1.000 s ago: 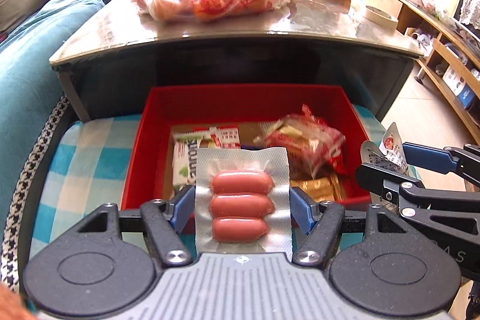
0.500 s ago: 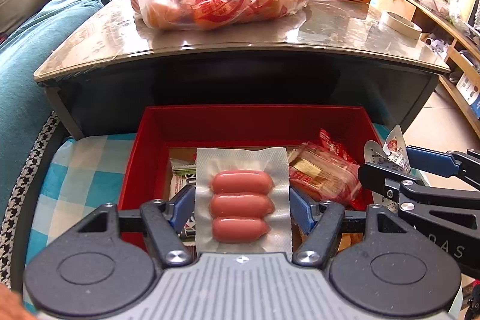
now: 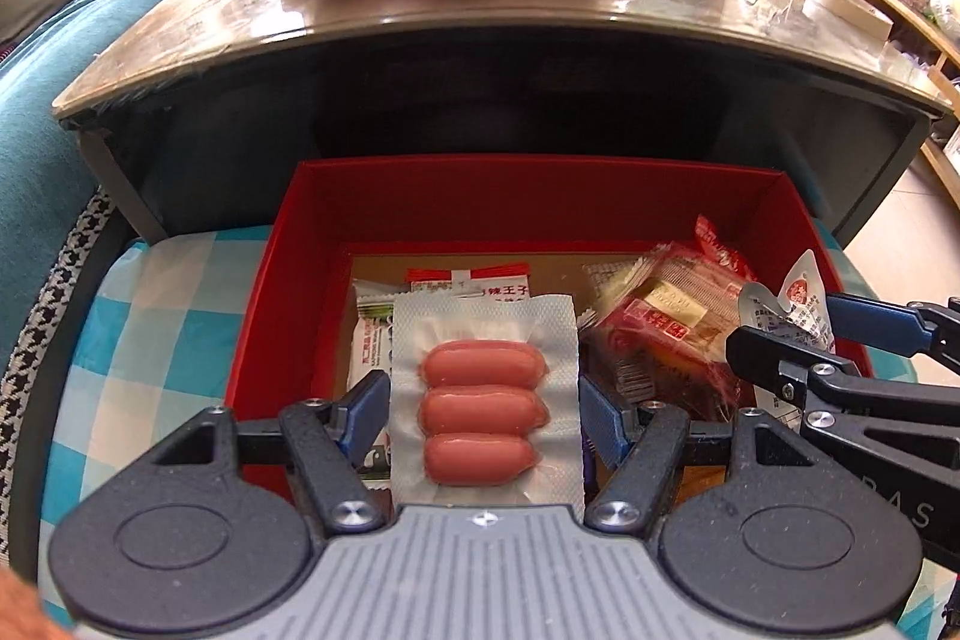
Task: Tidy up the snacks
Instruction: 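Lower the sausage pack into the red box with the left tool while the right lowers the sachet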
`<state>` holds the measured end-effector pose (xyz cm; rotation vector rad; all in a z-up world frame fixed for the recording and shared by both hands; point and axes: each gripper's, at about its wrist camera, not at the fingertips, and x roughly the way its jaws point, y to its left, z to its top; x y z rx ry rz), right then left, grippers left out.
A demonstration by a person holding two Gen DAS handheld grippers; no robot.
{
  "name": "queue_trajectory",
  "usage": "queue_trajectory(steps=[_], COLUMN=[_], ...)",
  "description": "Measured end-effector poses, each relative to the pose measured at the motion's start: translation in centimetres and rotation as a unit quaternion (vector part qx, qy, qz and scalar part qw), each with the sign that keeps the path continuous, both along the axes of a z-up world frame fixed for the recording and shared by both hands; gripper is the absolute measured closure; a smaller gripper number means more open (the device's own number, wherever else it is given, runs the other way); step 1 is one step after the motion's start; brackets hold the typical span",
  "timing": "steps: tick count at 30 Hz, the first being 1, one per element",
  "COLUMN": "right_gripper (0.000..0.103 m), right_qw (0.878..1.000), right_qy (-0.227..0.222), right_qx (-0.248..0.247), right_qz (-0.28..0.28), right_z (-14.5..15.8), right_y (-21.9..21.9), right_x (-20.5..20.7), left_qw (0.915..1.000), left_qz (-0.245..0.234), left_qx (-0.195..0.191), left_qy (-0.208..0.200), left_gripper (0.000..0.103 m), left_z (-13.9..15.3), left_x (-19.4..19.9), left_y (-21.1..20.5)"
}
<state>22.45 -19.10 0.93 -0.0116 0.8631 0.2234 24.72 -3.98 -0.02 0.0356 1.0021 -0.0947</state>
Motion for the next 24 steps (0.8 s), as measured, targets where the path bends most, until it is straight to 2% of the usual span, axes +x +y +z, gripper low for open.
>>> queue_trajectory(steps=[7, 12, 18, 24], right_gripper=[0.039, 0.030, 0.025, 0.023], right_qw=[1.000, 1.000, 1.000, 0.999], right_qy=[0.005, -0.003, -0.017, -0.022], right_qx=[-0.006, -0.015, -0.019, -0.011], right_qz=[0.000, -0.005, -0.009, -0.020], right_z=[-0.3, 0.2, 1.6, 2.6], right_y=[0.1, 0.0, -0.1, -0.9], right_x=[0.1, -0.2, -1.4, -3.2], left_qw=[1.0000, 1.0000, 0.9995, 0.9995], left_qz=[0.002, 0.002, 0.001, 0.015], left_qx=[0.002, 0.003, 0.024, 0.009], left_qy=[0.008, 0.008, -0.022, -0.028], left_gripper=[0.006, 0.005, 0.004, 0.004], left_z=[-0.3, 0.0, 1.7, 2.8], left_x=[0.0, -0.3, -1.6, -3.1], left_y=[0.1, 0.3, 0.2, 1.5])
